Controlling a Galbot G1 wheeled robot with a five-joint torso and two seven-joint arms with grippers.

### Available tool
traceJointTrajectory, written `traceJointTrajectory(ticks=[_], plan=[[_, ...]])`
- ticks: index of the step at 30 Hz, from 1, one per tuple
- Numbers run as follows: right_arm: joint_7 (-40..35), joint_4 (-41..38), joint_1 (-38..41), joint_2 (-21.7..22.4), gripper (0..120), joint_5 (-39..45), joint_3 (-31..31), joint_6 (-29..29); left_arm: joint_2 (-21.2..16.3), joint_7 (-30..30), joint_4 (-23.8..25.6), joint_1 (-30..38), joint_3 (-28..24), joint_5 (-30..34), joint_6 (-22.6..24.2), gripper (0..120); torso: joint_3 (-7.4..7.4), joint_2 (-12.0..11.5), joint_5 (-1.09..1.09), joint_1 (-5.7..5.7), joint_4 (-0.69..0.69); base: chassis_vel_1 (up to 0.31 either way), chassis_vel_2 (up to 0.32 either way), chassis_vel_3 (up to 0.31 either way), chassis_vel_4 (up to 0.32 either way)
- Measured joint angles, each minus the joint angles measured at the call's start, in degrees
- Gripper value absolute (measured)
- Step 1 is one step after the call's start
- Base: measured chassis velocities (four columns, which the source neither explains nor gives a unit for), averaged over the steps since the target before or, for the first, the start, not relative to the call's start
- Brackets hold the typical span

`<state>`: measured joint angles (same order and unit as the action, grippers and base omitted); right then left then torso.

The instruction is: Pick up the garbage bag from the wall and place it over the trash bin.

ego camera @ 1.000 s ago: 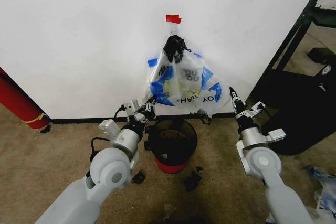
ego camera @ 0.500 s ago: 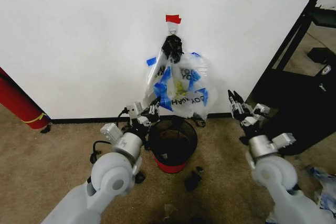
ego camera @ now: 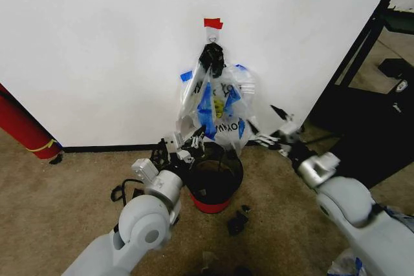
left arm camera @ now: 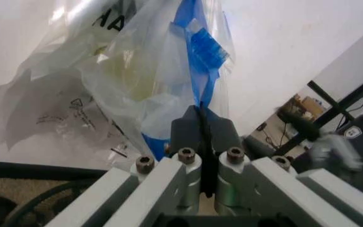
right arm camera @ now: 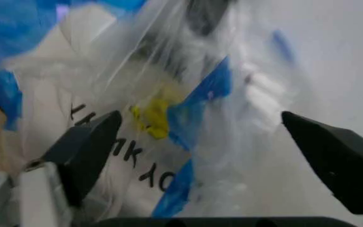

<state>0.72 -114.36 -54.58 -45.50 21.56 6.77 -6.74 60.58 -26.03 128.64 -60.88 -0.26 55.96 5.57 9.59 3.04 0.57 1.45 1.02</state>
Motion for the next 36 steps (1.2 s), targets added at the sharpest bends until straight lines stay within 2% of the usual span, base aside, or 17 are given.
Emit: traceJointTrajectory(ticks=[3, 10, 13, 15, 17, 18, 19, 22, 28, 29, 35, 36], plan=[[-1.47, 1.93, 3.98, -1.15, 100, 4.21, -3.56, -3.19, 0.18, 0.05, 0.03, 0.02, -0.02, -0.02, 0.00, 0, 0.00, 0.00, 0.00, 0.00, 0.01, 0.000, 0.000, 0.000, 0.000], [-2.82, 5.47, 7.63, -4.50, 99, 8.87, -6.05, -4.29, -0.36, 0.37, -0.02, 0.23, -0.16, 0.08, -0.06, 0, 0.00, 0.00, 0.01, 0.00, 0.03, 0.000, 0.000, 0.000, 0.000], [-3.38, 7.70, 10.09, -6.53, 87, 11.73, -8.18, -5.31, -0.11, 0.45, -0.43, 0.72, -0.46, 0.21, -0.16, 0, 0.00, 0.00, 0.02, 0.00, 0.02, 0.000, 0.000, 0.000, 0.000], [-3.61, 8.25, 10.62, -6.99, 85, 12.21, -8.60, -5.68, 0.00, 0.48, -0.46, 0.78, -0.50, 0.23, -0.16, 0, 0.00, 0.00, 0.01, 0.00, 0.02, 0.000, 0.000, 0.000, 0.000], [-4.38, 10.53, 12.45, -8.33, 73, 13.04, -10.15, -6.87, 0.36, 0.51, -0.52, 0.92, -0.65, 0.34, -0.17, 0, 0.00, 0.00, 0.02, 0.00, 0.01, 0.000, 0.000, 0.000, 0.000], [-4.63, 11.14, 12.87, -8.57, 73, 13.03, -10.60, -7.09, 0.36, 0.51, -0.52, 0.92, -0.67, 0.36, -0.17, 0, 0.00, 0.00, 0.01, 0.00, 0.01, 0.000, 0.000, 0.000, 0.000], [-5.39, 12.08, 13.49, -8.91, 67, 12.84, -11.30, -7.79, 0.26, 0.51, -0.45, 0.91, -0.70, 0.38, -0.17, 0, 0.00, 0.00, 0.01, 0.00, 0.01, 0.000, 0.000, 0.000, 0.000], [-6.13, 12.77, 13.86, -9.22, 60, 12.29, -11.51, -8.27, 0.13, 0.51, -0.34, 0.88, -0.70, 0.40, -0.17, 0, 0.00, 0.00, 0.01, 0.00, 0.02, 0.000, 0.000, 0.000, 0.000], [-9.04, 14.48, 15.68, -9.98, 32, 11.91, -12.31, -10.44, 0.47, 0.51, -0.31, 0.72, -0.71, 0.44, -0.15, 0, 0.00, 0.00, 0.01, 0.00, 0.02, 0.000, 0.000, 0.000, 0.000], [-9.04, 14.48, 15.68, -9.98, 32, 11.91, -12.31, -10.44, 0.47, 0.51, -0.31, 0.72, -0.71, 0.44, -0.15, 0, 0.00, 0.00, 0.01, 0.00, 0.02, 0.000, 0.000, 0.000, 0.000], [-10.95, 14.37, 15.82, -10.50, 6, 14.98, -11.84, -10.45, 0.03, 0.51, -0.25, 0.48, -0.54, 0.45, -0.13, 0, -0.01, 0.00, 0.01, 0.00, 0.02, 0.000, 0.000, 0.000, 0.000], [-10.95, 14.37, 15.82, -10.50, 6, 14.98, -11.84, -10.45, 0.03, 0.51, -0.25, 0.48, -0.54, 0.45, -0.13, 0, -0.01, 0.00, 0.01, 0.00, 0.02, 0.000, 0.000, 0.000, 0.000]])
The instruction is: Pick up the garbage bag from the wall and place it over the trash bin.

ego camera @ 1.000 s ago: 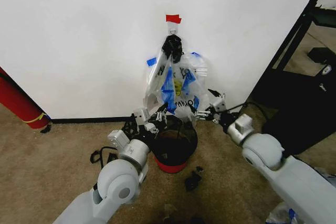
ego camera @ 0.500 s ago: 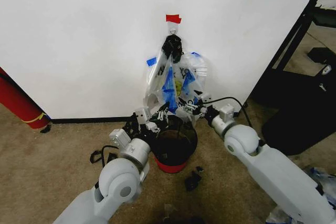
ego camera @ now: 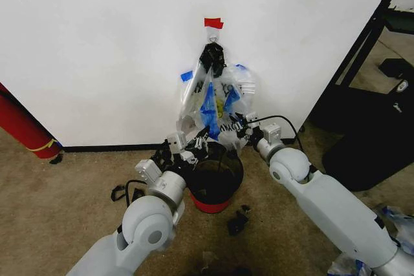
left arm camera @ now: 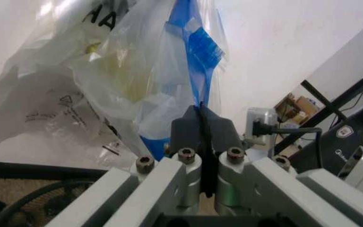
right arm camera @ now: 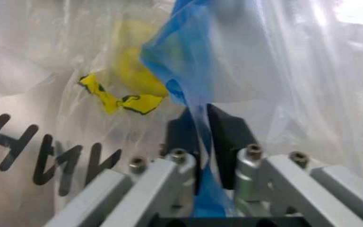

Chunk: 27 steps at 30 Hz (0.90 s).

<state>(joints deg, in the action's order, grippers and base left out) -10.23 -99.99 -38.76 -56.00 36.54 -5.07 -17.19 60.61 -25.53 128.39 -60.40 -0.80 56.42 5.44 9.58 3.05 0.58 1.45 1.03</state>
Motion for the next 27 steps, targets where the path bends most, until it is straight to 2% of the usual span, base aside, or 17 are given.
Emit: traceJointTrajectory(ticks=[2, 10, 12, 14, 22, 24, 27], plan=[[-0.49, -0.09, -0.51, 0.00, 0, 0.74, 0.36, 0.63, -0.19, 0.00, 0.01, -0.04, 0.06, 0.01, 0.00, 0, 0.00, 0.00, 0.00, 0.00, 0.00, 0.000, 0.000, 0.000, 0.000], [-0.82, -5.07, -5.41, 0.60, 0, 8.39, 5.40, 1.63, -0.98, -0.01, 0.53, -0.72, 0.80, 0.16, -0.33, 0, 0.00, 0.00, 0.00, 0.00, 0.01, 0.000, 0.000, 0.000, 0.000], [-0.77, -7.46, -7.21, 0.91, 0, 11.88, 6.90, 2.76, -1.50, -0.01, 1.16, -1.31, 1.45, 0.45, -0.35, 0, 0.00, 0.00, -0.01, 0.00, 0.01, 0.000, 0.000, 0.000, 0.000], [0.87, -11.69, -11.03, 1.39, 0, 17.21, 9.50, 6.70, -2.68, -0.04, 3.00, -2.82, 3.28, 1.50, 0.00, 0, 0.00, 0.01, 0.00, -0.01, 0.00, 0.000, 0.000, 0.000, 0.000], [4.75, -16.17, -16.90, 1.40, 0, 19.61, 13.78, 11.90, -4.35, -0.08, 5.97, -5.91, 5.69, 2.05, 0.40, 0, 0.00, 0.01, 0.00, -0.01, 0.00, 0.000, 0.000, 0.000, 0.000], [7.33, -19.47, -22.37, 1.29, 0, 19.51, 17.87, 13.67, -5.10, 0.15, 8.22, -9.33, 6.87, 1.72, 0.43, 0, -0.01, 0.01, 0.00, -0.01, -0.02, 0.000, 0.000, 0.000, 0.000], [12.87, -26.11, -37.42, 0.10, 0, 13.53, 27.97, 16.65, -4.92, 0.89, 12.17, -16.06, 9.29, -1.64, -0.12, 0, -0.01, 0.01, -0.01, -0.01, 0.02, 0.000, 0.000, 0.000, 0.000]])
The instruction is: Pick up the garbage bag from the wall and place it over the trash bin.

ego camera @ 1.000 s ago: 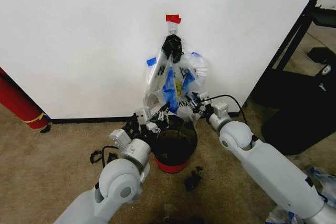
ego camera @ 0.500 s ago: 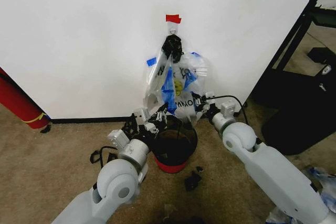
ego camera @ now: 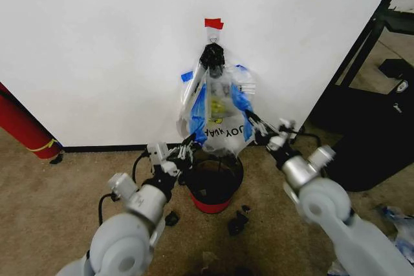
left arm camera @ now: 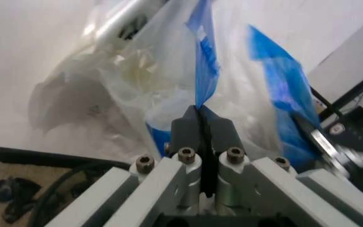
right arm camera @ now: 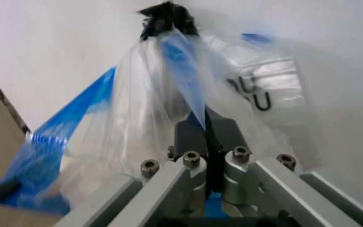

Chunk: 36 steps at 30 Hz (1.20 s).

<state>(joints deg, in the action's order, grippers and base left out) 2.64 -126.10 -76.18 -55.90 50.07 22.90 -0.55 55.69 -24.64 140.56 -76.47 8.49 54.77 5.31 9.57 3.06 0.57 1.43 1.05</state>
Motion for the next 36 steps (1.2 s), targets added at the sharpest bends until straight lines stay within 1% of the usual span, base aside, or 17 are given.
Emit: traceJointTrajectory(ticks=[1, 3, 5, 8, 10, 12, 16, 18, 21, 25, 29, 31, 32, 36], plan=[[0.00, 0.00, 0.00, 0.00, 0, 0.00, 0.00, 0.00, 0.00, 0.00, 0.00, 0.00, 0.00, 0.00, 0.00, 0, 0.00, 0.00, 0.00, 0.00, 0.00, 0.000, 0.000, 0.000, 0.000], [1.50, -1.86, -4.57, -0.88, 0, -3.32, 2.55, 1.02, 0.95, -0.25, 1.06, -2.73, 0.55, -2.04, -0.22, 0, 0.00, 0.00, 0.01, 0.00, 0.01, 0.000, 0.000, 0.000, 0.000], [3.20, -3.67, -9.10, -1.95, 0, -6.32, 4.63, 2.62, 2.19, -0.17, 2.25, -6.44, 1.09, -4.89, -0.83, 0, 0.00, 0.00, 0.00, 0.00, -0.01, 0.000, 0.000, 0.000, 0.000], [4.28, -5.90, -13.88, -3.62, 0, -8.18, 6.40, 4.17, 3.20, 0.48, 2.88, -11.76, 1.83, -7.73, -1.65, 0, 0.00, 0.00, 0.00, 0.00, -0.02, 0.000, 0.000, 0.000, 0.000], [4.39, -6.18, -14.44, -3.83, 0, -8.35, 6.55, 4.33, 3.26, 0.56, 2.90, -12.30, 1.90, -8.01, -1.75, 0, 0.00, 0.01, 0.01, 0.00, -0.02, 0.000, 0.000, 0.000, 0.000], [4.50, -7.98, -17.36, -5.09, 0, -9.65, 7.28, 5.23, 3.39, 1.12, 2.94, -16.15, 2.67, -10.26, -2.37, 0, 0.00, 0.00, 0.01, 0.00, -0.01, 0.000, 0.000, 0.000, 0.000], [4.12, -10.93, -19.55, -5.75, 0, -10.16, 7.46, 5.83, 3.40, 1.43, 2.94, -19.54, 4.27, -12.56, -3.17, 0, 0.01, 0.00, 0.01, 0.01, -0.01, 0.000, 0.000, 0.000, 0.000], [3.85, -11.59, -19.54, -5.76, 0, -10.08, 7.46, 5.80, 3.45, 1.49, 2.94, -20.04, 4.70, -12.85, -3.26, 0, 0.01, 0.00, 0.01, 0.01, -0.02, 0.000, 0.000, 0.000, 0.000], [3.32, -13.26, -19.20, -5.67, 0, -9.59, 7.39, 5.56, 3.40, 1.88, 2.93, -21.40, 6.77, -13.46, -3.63, 0, 0.01, 0.00, 0.01, 0.01, -0.02, 0.000, 0.000, 0.000, 0.000], [2.87, -13.06, -17.59, -5.69, 0, -9.28, 6.32, 5.48, 3.26, 2.83, 2.88, -21.29, 7.99, -15.14, -4.50, 0, 0.01, 0.00, 0.01, 0.01, -0.02, 0.000, 0.000, 0.000, 0.000], [1.45, -9.22, -11.95, -6.58, 0, -8.79, 2.68, 5.84, 3.85, 3.11, 2.82, -18.00, 7.79, -15.47, -4.98, 0, 0.02, -0.01, 0.01, 0.01, -0.02, 0.000, 0.000, 0.000, 0.000], [1.70, -4.21, -7.54, -7.70, 0, -8.38, 0.30, 6.16, 4.56, 3.21, 2.80, -15.59, 6.79, -15.46, -5.41, 0, 0.02, -0.01, 0.01, 0.02, -0.02, 0.000, 0.000, 0.000, 0.000], [1.70, -4.21, -7.54, -7.70, 0, -8.38, 0.30, 6.16, 4.56, 3.21, 2.80, -15.59, 6.79, -15.46, -5.41, 0, 0.02, -0.01, 0.01, 0.02, -0.02, 0.000, 0.000, 0.000, 0.000], [0.83, 3.07, -1.61, -9.35, 0, -8.27, -3.01, 5.37, 5.67, 2.77, 2.59, -12.62, 5.45, -15.27, -5.52, 0, 0.02, -0.02, 0.01, 0.02, -0.02, 0.000, 0.000, 0.000, 0.000]])
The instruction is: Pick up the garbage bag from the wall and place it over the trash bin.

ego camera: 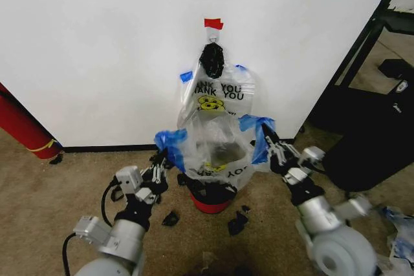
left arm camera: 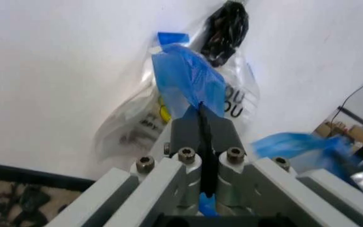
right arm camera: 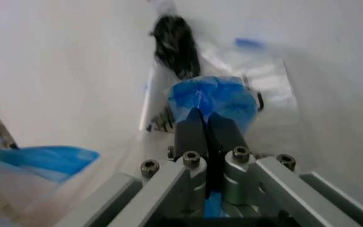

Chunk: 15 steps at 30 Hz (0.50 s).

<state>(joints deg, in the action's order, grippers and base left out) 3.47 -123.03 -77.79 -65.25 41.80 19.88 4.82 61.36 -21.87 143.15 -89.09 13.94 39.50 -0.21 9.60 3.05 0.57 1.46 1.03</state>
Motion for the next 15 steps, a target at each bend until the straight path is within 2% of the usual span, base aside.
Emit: traceJointTrajectory(ticks=[9, 13, 15], plan=[[0.00, 2.22, -3.88, -0.31, 0, -0.42, -0.27, -0.87, 0.40, -0.20, -0.84, -4.29, -0.96, 0.94, 0.24, 0, -0.01, 0.00, -0.01, -0.01, 0.01, 0.000, 0.000, 0.000, 0.000], [-1.45, -8.34, -6.14, 2.17, 0, 1.87, 3.74, -1.43, -1.09, -0.43, 0.02, -2.54, -0.15, 1.61, 1.17, 0, -0.01, 0.00, 0.00, -0.01, 0.02, 0.000, 0.000, 0.000, 0.000], [-1.74, -10.15, -6.38, 2.48, 0, 2.34, 4.24, -1.79, -1.54, -0.40, 0.02, -2.96, 0.23, 1.96, 1.75, 0, -0.01, 0.00, 0.00, -0.01, 0.02, 0.000, 0.000, 0.000, 0.000]])
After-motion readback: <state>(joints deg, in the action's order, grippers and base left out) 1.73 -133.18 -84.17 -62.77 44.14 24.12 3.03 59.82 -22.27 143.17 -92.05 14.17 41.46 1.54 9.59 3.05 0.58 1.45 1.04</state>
